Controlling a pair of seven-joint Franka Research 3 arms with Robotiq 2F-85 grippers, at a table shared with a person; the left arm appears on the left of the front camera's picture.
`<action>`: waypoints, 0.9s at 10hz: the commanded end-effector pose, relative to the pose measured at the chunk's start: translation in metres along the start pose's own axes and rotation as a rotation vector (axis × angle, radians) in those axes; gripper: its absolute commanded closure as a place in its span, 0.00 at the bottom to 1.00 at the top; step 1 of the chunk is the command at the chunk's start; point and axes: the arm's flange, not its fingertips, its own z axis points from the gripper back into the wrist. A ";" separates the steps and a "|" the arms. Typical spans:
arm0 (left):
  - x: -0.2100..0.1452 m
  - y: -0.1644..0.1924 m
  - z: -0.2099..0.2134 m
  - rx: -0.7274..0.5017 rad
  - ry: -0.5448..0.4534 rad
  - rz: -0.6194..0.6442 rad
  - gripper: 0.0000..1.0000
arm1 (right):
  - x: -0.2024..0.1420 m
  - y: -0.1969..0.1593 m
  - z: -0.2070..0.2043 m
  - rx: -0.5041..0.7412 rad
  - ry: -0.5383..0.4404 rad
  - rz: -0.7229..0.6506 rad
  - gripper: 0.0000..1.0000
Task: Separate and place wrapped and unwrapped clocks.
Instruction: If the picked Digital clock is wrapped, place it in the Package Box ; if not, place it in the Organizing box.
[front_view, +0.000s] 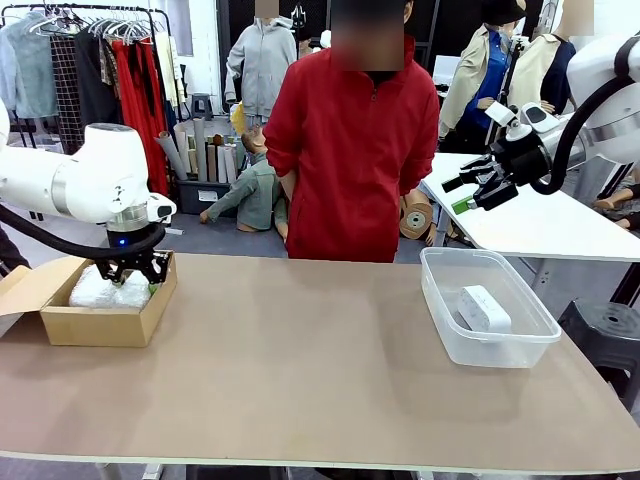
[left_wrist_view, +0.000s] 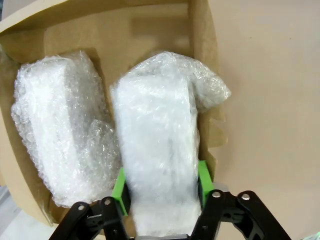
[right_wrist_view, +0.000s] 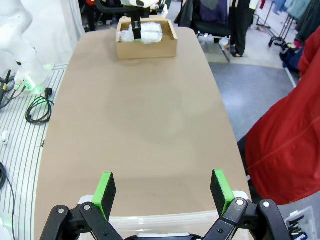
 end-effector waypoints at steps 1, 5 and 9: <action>0.001 0.004 0.005 -0.009 -0.015 0.018 0.00 | 0.002 0.001 0.001 -0.006 -0.003 0.013 0.00; 0.002 0.006 0.033 0.002 -0.024 0.044 0.00 | 0.002 0.001 0.001 -0.006 -0.003 0.013 0.00; 0.001 0.005 0.070 -0.054 -0.030 0.032 0.00 | 0.002 0.001 0.001 -0.006 -0.003 0.013 0.00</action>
